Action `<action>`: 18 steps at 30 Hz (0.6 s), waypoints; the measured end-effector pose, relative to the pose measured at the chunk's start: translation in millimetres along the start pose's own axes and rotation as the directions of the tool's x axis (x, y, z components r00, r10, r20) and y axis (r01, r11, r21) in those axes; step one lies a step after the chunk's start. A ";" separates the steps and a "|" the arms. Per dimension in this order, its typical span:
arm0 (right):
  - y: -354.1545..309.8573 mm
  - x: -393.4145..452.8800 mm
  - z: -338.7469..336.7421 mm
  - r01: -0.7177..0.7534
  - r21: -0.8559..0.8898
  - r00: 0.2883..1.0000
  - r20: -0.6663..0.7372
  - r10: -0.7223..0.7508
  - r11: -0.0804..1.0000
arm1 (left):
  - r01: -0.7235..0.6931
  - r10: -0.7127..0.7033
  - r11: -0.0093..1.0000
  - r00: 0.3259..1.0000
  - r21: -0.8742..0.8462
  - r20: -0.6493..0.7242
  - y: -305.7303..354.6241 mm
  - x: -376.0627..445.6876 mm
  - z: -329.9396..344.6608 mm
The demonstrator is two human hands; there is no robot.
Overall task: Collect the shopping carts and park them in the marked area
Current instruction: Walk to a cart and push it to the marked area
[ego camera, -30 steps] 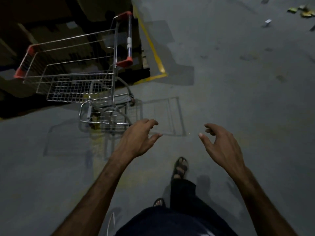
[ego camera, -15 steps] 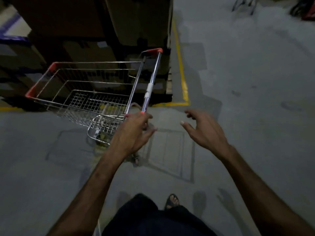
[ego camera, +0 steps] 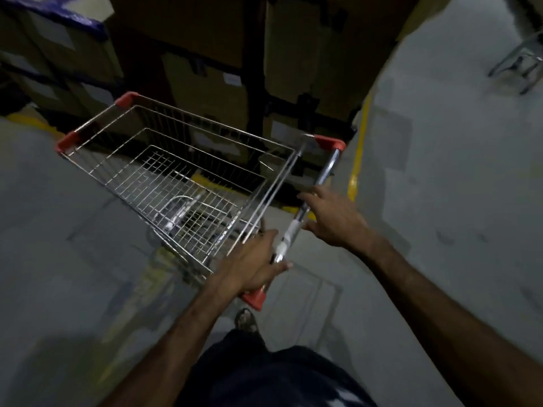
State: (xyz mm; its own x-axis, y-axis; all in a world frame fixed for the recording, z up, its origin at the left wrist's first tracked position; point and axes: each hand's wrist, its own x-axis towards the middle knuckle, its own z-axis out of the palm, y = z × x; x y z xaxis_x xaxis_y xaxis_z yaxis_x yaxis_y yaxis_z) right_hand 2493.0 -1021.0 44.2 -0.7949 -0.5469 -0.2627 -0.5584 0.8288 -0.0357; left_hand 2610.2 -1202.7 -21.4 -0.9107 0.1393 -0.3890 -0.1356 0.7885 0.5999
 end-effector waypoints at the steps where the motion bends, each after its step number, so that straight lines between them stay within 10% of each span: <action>1: 6.5 13.7 -0.4 0.037 -0.045 0.999 0.026 -0.036 0.998 | 0.033 -0.031 0.998 0.999 -0.059 0.026 -2.0 5.3 0.5; 11: 37.3 110.1 -8.4 0.433 -0.385 0.872 0.408 -0.270 0.815 | 0.267 -0.125 0.720 0.958 -0.640 0.258 6.8 8.9 18.6; 18: 45.6 132.5 9.4 0.670 -0.141 0.662 0.558 -0.500 0.729 | 0.445 -0.474 0.804 0.880 -0.393 0.028 11.0 -16.9 38.0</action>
State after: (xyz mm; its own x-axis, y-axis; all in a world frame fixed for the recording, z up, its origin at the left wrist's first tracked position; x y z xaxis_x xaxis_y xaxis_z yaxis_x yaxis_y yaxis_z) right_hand 2364.5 -1054.6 -1.3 -0.1145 -0.7103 -0.6945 -0.9730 0.2212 -0.0658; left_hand 2639.0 -1173.6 -34.9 -0.7265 -0.2342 -0.6460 -0.6680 0.4609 0.5843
